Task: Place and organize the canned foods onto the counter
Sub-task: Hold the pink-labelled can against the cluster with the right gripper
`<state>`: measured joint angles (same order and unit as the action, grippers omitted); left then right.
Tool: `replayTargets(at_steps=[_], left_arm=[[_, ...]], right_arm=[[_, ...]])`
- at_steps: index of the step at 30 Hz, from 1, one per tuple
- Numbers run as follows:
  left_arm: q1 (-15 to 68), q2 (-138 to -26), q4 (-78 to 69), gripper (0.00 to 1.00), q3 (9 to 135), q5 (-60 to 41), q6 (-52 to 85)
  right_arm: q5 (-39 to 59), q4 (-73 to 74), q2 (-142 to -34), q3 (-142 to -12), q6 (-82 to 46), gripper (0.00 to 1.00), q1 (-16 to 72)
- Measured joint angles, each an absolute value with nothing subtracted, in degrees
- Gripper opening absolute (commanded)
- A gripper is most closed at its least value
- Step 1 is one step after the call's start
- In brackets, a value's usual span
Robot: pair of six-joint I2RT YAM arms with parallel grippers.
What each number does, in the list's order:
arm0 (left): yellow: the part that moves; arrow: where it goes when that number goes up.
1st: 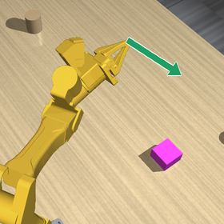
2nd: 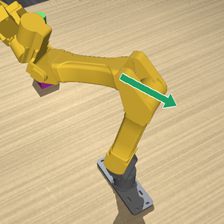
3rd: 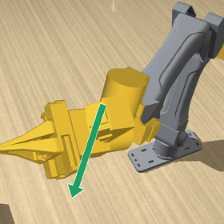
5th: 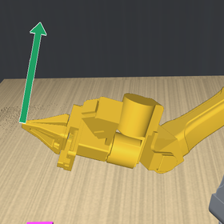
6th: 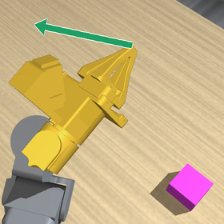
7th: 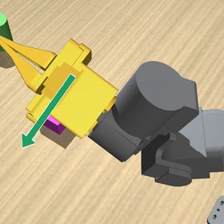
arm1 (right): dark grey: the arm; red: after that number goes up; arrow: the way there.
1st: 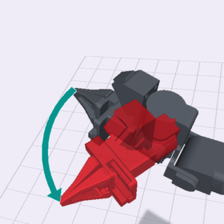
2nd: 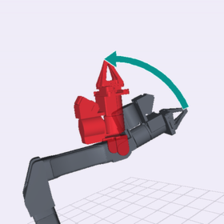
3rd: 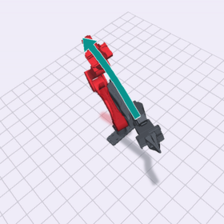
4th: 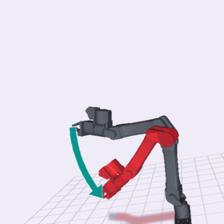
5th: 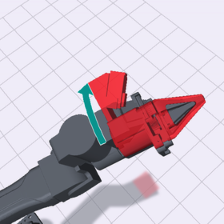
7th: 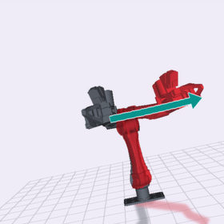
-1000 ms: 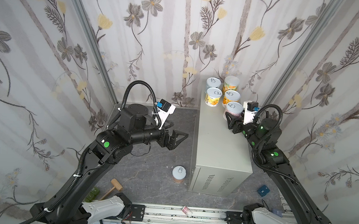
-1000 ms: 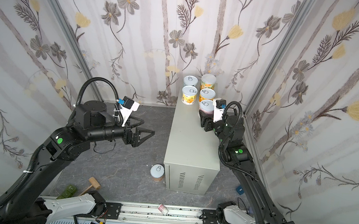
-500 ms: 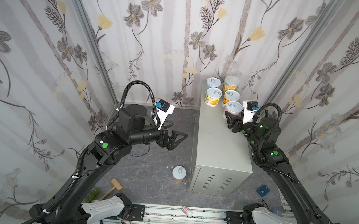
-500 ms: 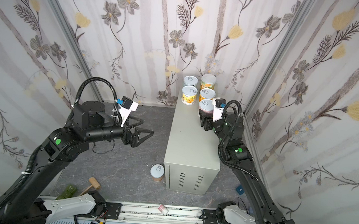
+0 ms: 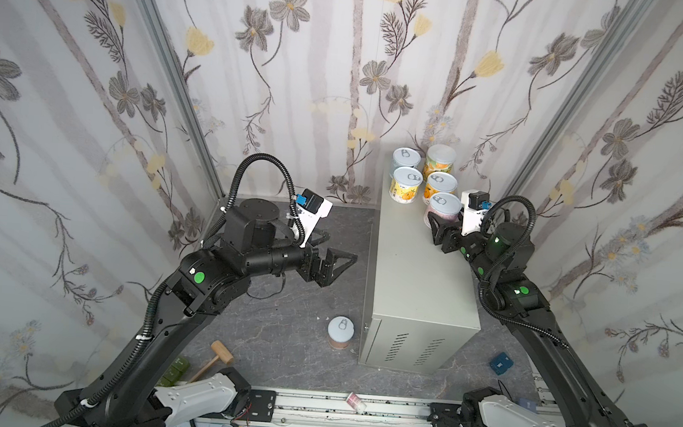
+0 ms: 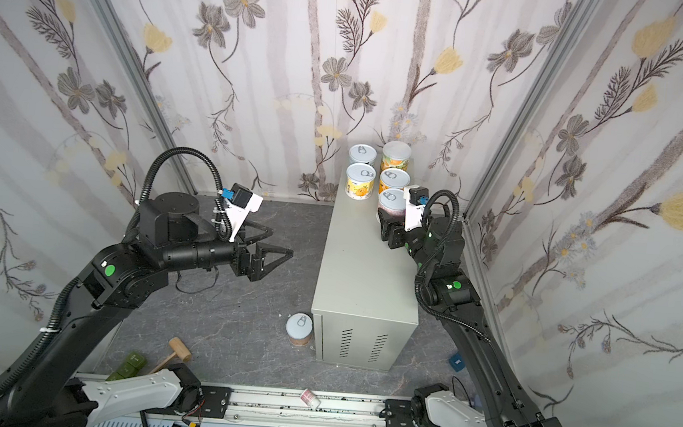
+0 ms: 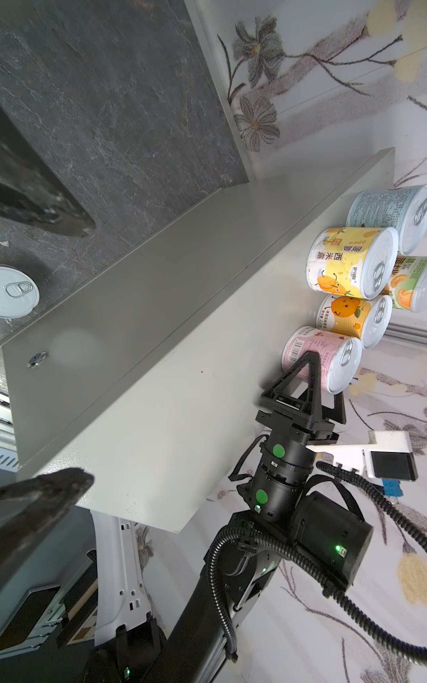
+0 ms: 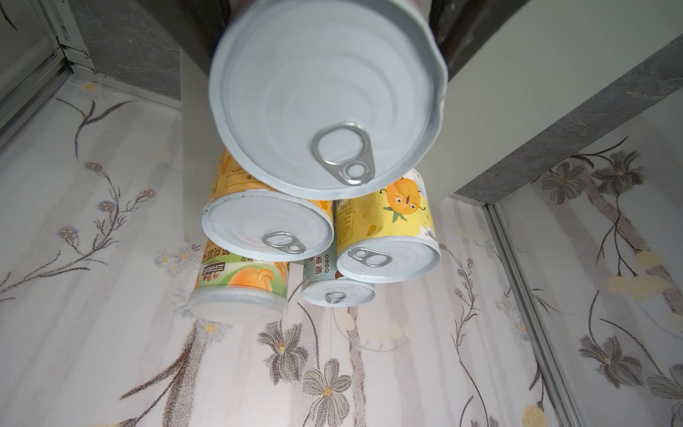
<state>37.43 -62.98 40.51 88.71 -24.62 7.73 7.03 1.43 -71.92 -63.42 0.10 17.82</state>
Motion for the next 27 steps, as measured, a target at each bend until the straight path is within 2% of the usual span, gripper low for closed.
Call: replayTargets(at_steps=[27], left_arm=[[37.43, -62.87, 40.49, 1.0, 88.92, -24.64, 7.68]], right_arm=[[6.46, 1.21, -72.18, -63.75, 0.51, 0.73, 17.28]])
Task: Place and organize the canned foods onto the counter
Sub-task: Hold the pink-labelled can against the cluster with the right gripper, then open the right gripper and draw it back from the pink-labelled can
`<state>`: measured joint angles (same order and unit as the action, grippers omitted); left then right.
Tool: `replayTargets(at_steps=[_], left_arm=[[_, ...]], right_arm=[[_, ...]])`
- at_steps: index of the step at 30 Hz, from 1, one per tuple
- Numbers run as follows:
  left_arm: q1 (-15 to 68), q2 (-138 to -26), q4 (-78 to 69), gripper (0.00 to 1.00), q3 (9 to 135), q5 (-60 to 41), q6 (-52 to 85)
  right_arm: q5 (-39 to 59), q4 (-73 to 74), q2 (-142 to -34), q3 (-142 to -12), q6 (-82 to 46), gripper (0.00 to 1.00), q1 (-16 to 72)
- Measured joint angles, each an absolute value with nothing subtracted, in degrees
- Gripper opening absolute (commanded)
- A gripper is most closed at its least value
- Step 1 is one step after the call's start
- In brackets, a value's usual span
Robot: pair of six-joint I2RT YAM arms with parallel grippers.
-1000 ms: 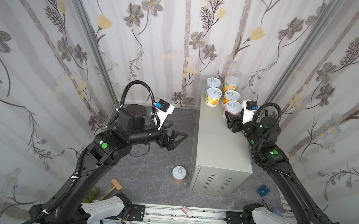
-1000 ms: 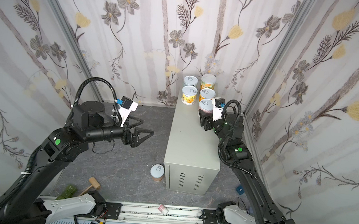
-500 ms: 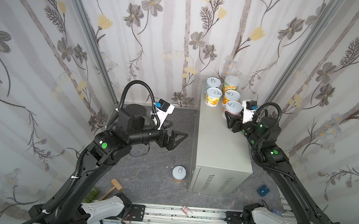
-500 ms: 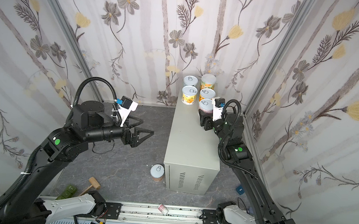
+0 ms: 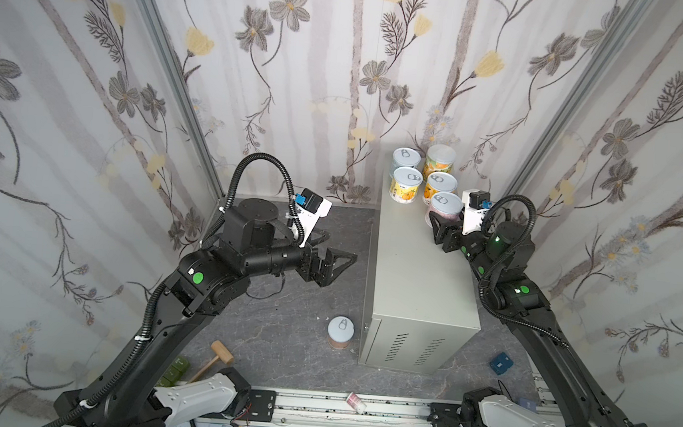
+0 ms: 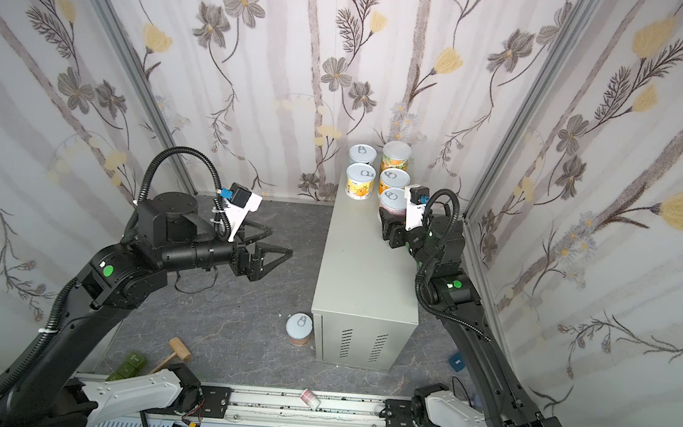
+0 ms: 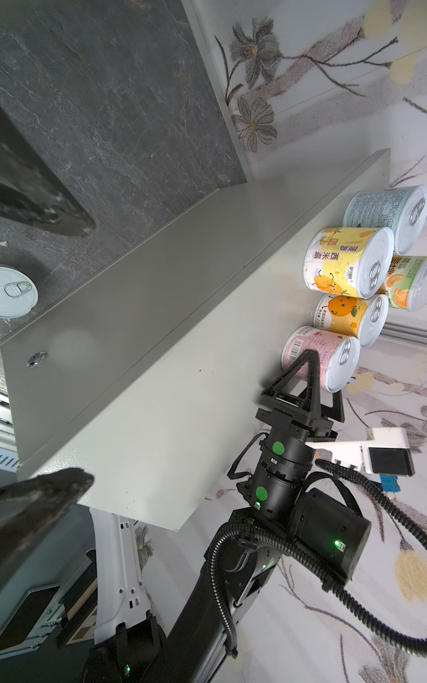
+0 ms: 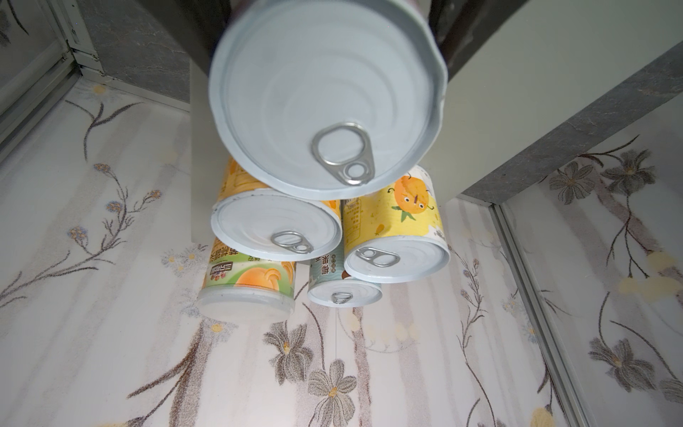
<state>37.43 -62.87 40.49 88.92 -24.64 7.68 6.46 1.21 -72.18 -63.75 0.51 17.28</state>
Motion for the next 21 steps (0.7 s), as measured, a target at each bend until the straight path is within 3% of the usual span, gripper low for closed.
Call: replayTargets(at_steps=[9, 21], left_arm=[[37.43, -62.92, 40.49, 1.0, 88.92, -24.64, 7.68], [37.41, -64.66, 40.36, 1.0, 89.89, -25.56, 7.7]], right_arm=[[7.03, 1.1, -70.87, -63.7, 0.73, 0.99, 17.23], [8.69, 0.23, -61.47, -62.35, -5.08, 1.0, 8.14]])
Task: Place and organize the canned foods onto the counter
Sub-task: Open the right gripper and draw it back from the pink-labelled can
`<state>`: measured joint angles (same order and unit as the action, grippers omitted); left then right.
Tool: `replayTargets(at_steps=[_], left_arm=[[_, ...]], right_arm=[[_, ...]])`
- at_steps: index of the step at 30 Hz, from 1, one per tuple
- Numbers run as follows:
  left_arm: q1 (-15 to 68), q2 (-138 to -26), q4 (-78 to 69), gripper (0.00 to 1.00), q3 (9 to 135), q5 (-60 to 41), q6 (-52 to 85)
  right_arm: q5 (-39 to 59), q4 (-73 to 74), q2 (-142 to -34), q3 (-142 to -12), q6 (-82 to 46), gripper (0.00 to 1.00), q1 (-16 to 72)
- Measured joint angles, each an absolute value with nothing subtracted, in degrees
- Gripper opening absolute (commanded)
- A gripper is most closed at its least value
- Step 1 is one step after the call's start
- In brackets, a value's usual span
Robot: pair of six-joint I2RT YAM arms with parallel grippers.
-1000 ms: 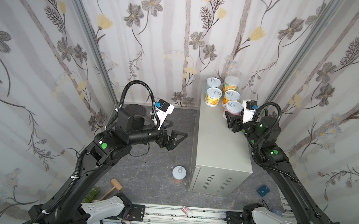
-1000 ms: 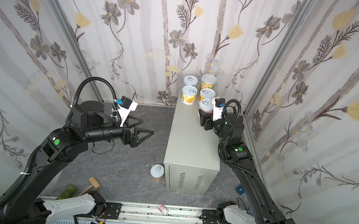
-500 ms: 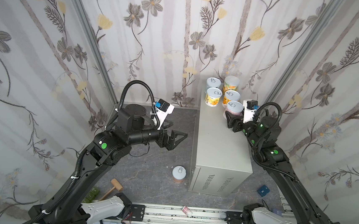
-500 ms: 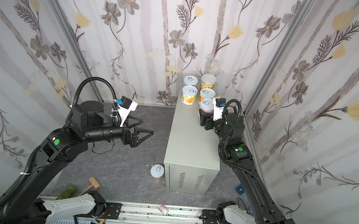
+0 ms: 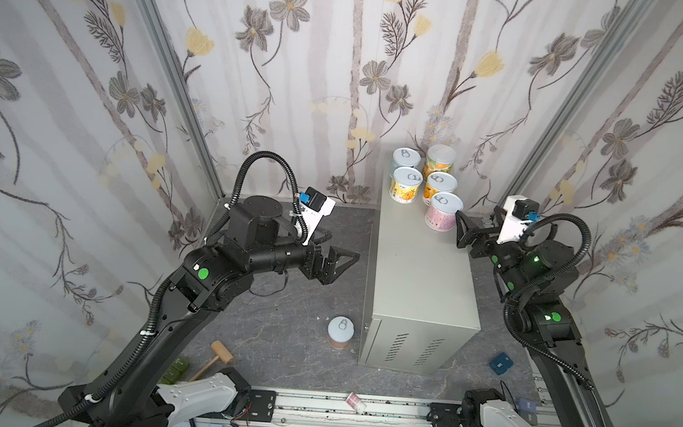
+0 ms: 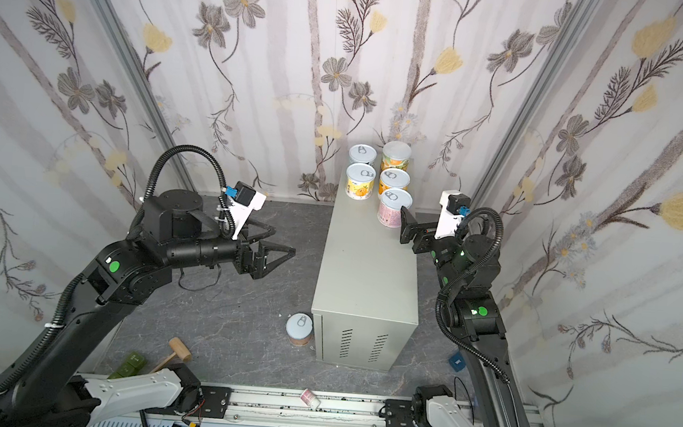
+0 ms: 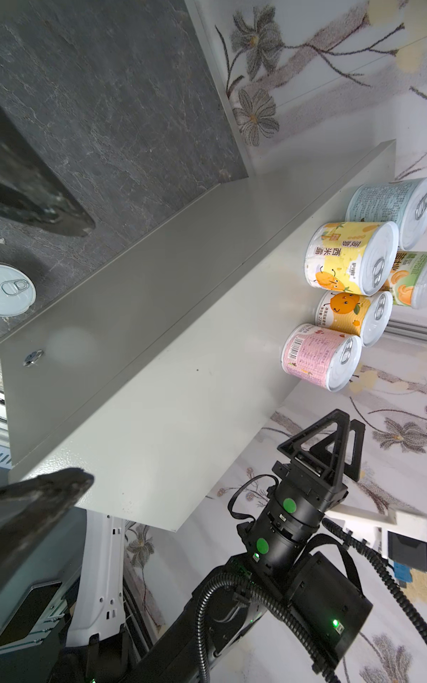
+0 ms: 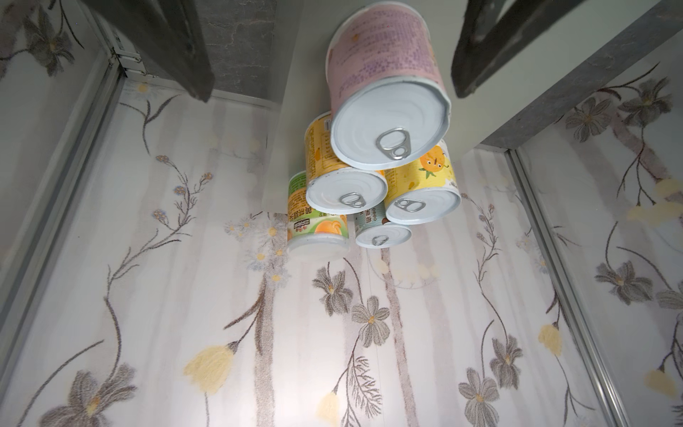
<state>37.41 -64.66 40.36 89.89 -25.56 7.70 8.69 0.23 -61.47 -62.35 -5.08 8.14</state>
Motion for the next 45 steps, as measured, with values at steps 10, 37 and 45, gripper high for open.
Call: replayTargets(at_steps=[10, 37, 45], left_arm=[[37.45, -65.43, 40.32, 1.0, 90.43, -26.35, 8.1], [37.45, -65.47, 40.36, 1.0, 90.43, -26.35, 8.58], [37.45, -65.34, 40.36, 1.0, 90.43, -26.35, 8.58]], right_arm=[[10.48, -0.51, -64.38, -62.81, -8.82, 1.0, 0.75], [16.56, 0.03, -68.4, -62.76, -8.91, 1.0, 0.54], [16.51, 0.12, -68.75, -62.72, -8.88, 1.0, 0.54]])
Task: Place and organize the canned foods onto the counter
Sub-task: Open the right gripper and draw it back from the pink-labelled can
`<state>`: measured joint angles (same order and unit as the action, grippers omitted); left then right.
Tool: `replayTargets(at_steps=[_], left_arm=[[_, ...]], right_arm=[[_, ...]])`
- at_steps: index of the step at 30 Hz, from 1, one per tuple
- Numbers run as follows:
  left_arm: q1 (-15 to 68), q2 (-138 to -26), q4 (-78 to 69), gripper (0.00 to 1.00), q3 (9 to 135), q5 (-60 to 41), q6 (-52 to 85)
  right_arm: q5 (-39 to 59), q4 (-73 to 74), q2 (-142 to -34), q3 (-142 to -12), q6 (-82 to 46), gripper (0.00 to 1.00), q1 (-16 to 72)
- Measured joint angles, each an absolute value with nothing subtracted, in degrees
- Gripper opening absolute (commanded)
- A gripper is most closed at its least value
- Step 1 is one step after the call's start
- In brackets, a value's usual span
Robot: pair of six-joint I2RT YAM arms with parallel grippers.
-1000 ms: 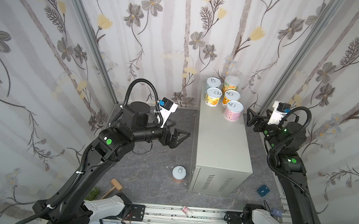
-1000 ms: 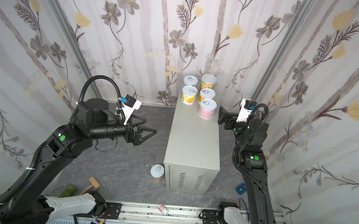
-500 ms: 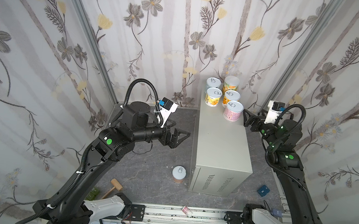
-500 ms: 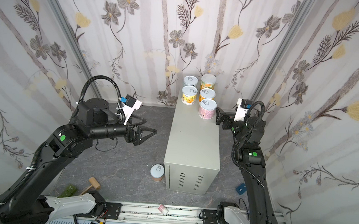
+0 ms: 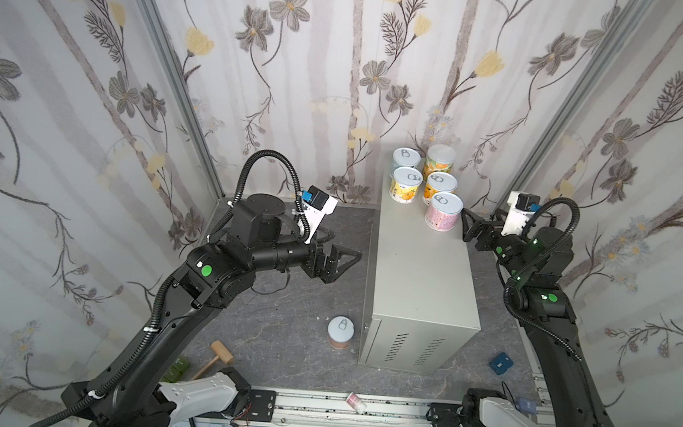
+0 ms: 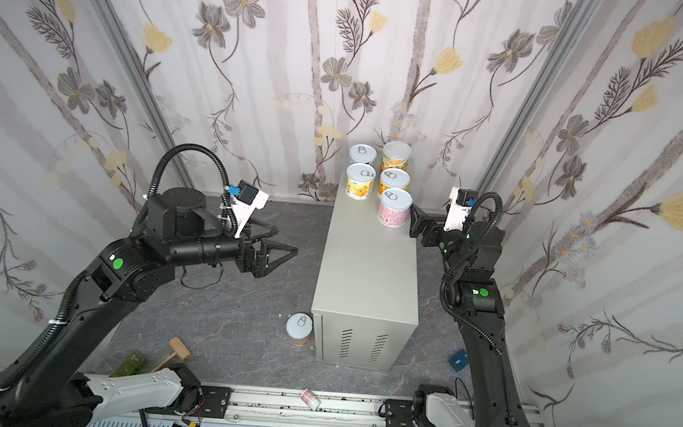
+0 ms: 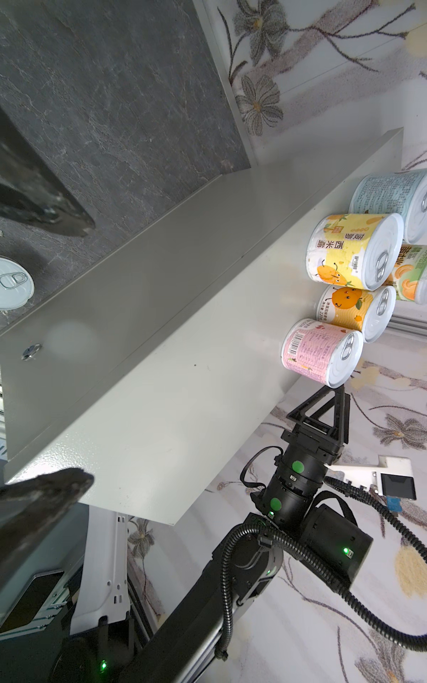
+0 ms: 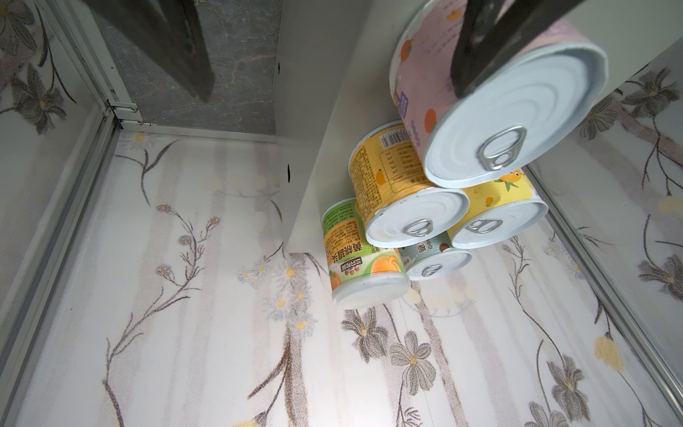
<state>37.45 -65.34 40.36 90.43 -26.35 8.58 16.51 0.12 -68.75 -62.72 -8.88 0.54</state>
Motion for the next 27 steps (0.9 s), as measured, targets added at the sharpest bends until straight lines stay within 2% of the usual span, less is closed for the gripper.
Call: replayTargets(at_steps=[27], left_arm=[[37.45, -65.08, 40.38, 1.0, 90.43, -26.35, 8.58]], right_arm=[[16.27, 0.21, -71.0, -63.66, -8.45, 1.0, 0.62]])
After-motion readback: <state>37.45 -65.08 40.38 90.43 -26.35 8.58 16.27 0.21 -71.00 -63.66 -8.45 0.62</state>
